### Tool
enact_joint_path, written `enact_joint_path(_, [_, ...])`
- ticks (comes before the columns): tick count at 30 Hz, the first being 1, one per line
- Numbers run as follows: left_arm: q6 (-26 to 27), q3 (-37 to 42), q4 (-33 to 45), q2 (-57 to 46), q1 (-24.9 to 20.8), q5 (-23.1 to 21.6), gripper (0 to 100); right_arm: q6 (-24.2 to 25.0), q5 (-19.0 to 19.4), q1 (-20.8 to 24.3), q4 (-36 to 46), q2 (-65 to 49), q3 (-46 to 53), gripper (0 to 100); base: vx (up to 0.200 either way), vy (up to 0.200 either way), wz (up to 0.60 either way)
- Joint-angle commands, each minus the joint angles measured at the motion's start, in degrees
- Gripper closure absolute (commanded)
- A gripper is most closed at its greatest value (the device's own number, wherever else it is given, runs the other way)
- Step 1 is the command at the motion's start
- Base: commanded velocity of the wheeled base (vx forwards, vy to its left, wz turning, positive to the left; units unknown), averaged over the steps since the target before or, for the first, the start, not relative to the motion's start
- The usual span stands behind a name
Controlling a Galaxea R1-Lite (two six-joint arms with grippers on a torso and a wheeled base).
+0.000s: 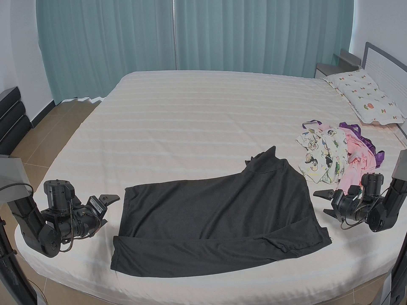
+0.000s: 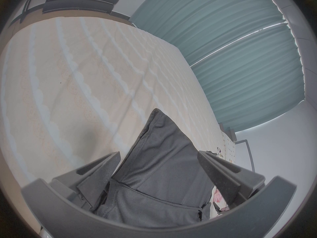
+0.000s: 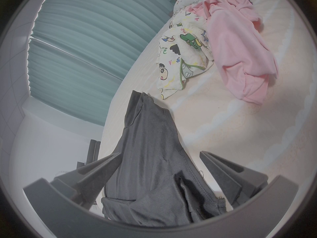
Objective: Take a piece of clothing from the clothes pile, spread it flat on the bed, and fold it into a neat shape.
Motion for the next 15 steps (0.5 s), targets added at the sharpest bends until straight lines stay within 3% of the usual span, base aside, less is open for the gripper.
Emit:
enact_joint_path(1, [0.00,-0.14,-0.02,0.49,-0.01,-0.05,0,-0.17,0.03,0.00,0.00,-0.09,0.01,0,0.000,0.000,0.00])
enact_joint_path(5, [-0.09,-0.40,0.06,0.76,-0.01,-0.05,0,-0.17,0.03,0.00,0.00,-0.18,0.01,0,0.000,0.000,0.00])
enact_joint_path(15, [-0.09,-1.10,-0.02,1.64,-0.09,0.04,0,0.01,0.03,0.09,0.00,-0.18,0.01,0,0.000,-0.200,0.00])
